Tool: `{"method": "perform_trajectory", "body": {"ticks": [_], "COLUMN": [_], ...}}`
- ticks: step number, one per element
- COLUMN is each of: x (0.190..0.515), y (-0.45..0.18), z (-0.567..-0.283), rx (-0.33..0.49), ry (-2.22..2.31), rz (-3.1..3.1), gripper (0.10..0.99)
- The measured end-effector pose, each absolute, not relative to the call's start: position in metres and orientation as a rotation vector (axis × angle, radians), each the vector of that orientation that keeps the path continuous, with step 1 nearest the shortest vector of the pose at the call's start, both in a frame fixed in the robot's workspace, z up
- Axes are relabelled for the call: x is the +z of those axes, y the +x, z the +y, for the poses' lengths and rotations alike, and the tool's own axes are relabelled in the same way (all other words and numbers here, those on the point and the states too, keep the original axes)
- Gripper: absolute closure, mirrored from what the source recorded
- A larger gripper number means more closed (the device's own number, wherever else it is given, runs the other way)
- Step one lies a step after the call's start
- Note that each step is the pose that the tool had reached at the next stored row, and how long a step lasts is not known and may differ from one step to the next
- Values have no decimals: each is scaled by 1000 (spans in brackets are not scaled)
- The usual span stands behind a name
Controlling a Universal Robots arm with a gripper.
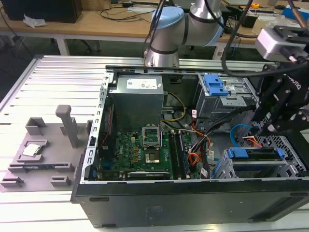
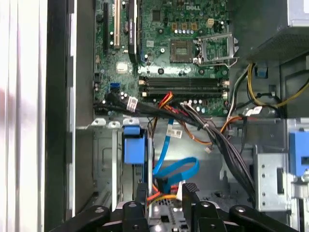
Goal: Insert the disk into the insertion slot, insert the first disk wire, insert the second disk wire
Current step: 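Insert the second disk wire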
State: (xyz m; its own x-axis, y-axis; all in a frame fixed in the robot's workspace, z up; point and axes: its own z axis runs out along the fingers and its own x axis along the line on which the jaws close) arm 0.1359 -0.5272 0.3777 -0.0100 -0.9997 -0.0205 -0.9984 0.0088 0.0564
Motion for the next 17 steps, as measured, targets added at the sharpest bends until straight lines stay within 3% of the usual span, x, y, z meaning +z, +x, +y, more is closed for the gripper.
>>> {"method": "perform_trajectory", "body": {"ticks": [13, 17], "x": [369, 369], "y": [123, 123], "z": [-527, -527], "rx": [-71, -71], "ry": [2243, 2246], "rz": [-2149, -2146], "gripper": [678, 925]}}
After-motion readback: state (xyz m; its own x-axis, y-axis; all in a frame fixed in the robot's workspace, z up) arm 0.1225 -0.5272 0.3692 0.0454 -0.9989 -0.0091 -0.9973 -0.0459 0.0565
